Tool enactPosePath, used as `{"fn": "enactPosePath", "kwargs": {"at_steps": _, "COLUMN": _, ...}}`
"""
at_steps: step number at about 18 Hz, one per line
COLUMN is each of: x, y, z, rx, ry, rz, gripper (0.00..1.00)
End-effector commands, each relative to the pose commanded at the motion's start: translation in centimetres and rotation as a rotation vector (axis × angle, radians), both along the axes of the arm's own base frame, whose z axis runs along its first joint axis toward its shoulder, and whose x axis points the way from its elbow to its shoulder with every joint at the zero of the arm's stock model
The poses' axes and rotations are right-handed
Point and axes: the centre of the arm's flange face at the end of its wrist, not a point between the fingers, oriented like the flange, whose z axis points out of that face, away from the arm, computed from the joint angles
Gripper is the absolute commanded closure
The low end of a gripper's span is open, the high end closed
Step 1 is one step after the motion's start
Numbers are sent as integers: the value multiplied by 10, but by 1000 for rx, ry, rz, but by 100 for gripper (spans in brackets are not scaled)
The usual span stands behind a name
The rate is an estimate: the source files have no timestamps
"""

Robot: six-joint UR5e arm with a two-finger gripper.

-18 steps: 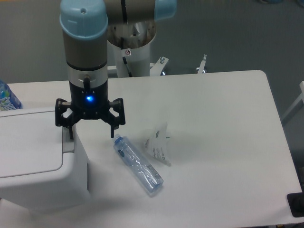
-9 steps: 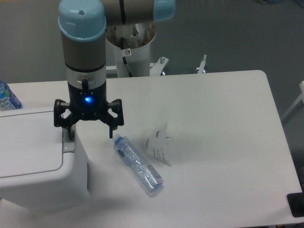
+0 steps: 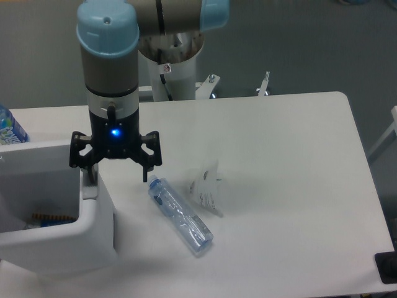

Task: Open the trash can
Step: 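Lift the gripper up and away from the opened trash can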

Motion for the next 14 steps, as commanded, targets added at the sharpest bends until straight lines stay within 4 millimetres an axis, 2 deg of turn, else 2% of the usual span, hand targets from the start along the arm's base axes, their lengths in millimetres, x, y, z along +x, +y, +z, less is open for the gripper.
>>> {"fn": "enactPosePath", "kwargs": {"at_steps": 4, "x": -9, "y": 0, "z": 34, "rx": 67, "ry": 69, "rz": 6, "gripper": 0}}
{"fn": "enactPosePath", "kwargs": {"at_steps": 8, "x": -52, "y": -21, "z": 55, "rx": 19, "ry": 270, "rz": 134, "gripper": 0}}
{"fn": "enactPosePath", "kwargs": {"at_steps": 11, "x": -89, "y": -42, "z": 59, "rx": -13, "ry": 298, "rz": 192, "gripper": 0}}
{"fn": "enactPosePath", "kwargs": {"at_steps": 14, "x": -118, "y": -63, "z": 51, "rx": -90, "ry": 319, "rz": 112, "gripper": 0}}
